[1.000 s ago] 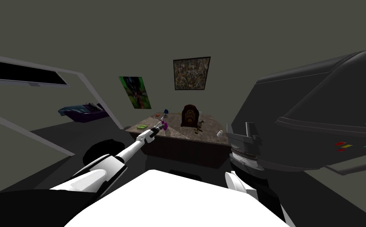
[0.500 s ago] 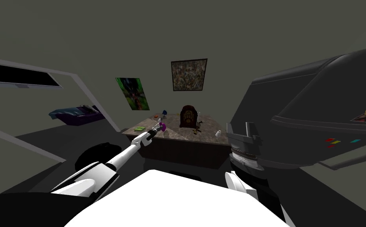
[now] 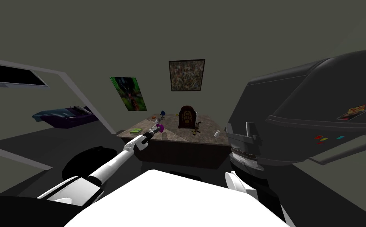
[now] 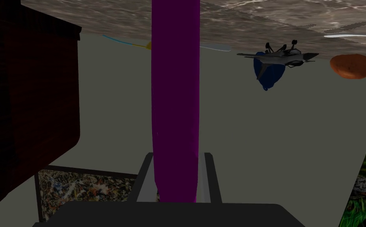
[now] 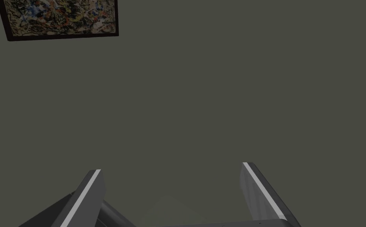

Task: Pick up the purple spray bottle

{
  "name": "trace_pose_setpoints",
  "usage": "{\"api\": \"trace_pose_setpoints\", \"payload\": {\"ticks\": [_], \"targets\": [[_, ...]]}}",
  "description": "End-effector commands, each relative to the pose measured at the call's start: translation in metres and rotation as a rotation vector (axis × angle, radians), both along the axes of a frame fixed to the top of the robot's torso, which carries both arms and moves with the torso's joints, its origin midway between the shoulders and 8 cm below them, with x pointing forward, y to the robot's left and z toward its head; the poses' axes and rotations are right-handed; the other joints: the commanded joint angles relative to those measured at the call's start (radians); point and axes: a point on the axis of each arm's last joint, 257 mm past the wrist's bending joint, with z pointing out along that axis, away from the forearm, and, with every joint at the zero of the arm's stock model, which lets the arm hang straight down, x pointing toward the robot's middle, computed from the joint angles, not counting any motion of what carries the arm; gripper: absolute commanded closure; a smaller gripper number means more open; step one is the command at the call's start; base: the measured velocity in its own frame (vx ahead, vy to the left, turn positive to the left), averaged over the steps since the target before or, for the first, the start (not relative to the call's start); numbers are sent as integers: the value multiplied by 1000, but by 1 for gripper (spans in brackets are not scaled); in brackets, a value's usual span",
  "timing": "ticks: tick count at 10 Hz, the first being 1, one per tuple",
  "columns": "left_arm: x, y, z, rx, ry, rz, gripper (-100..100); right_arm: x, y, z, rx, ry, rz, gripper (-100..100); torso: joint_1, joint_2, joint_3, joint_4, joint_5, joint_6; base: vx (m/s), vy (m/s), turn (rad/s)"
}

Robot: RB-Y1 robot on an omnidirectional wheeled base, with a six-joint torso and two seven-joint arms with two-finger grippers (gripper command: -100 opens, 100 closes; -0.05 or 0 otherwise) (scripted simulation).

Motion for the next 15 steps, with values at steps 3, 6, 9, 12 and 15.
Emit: {"api": "trace_pose_setpoints", "payload": {"ticks": [3, 6, 9, 12, 15], "targets": [[-29, 18, 4, 14, -3, 33, 100, 0, 0, 0, 0, 0, 0, 0, 1, 3, 1, 0, 1, -1, 31, 2, -39], [-52, 12, -10, 9, 25, 21, 100, 0, 0, 0, 0, 0, 0, 0, -1, 2, 1, 0, 0, 0, 36, 1, -25], [-73, 18, 9, 25, 7, 32, 100, 0, 0, 0, 0, 0, 0, 0, -1, 0, 0, 1, -1, 1, 55, 6, -77], [-95, 30, 21, 48, 5, 55, 100, 0, 0, 0, 0, 0, 0, 0, -1, 2, 2, 2, -2, 1, 36, -1, -77], [-115, 41, 34, 76, 8, 77, 100, 0, 0, 0, 0, 0, 0, 0, -1, 3, 2, 1, -1, 1, 30, -2, -51]]}}
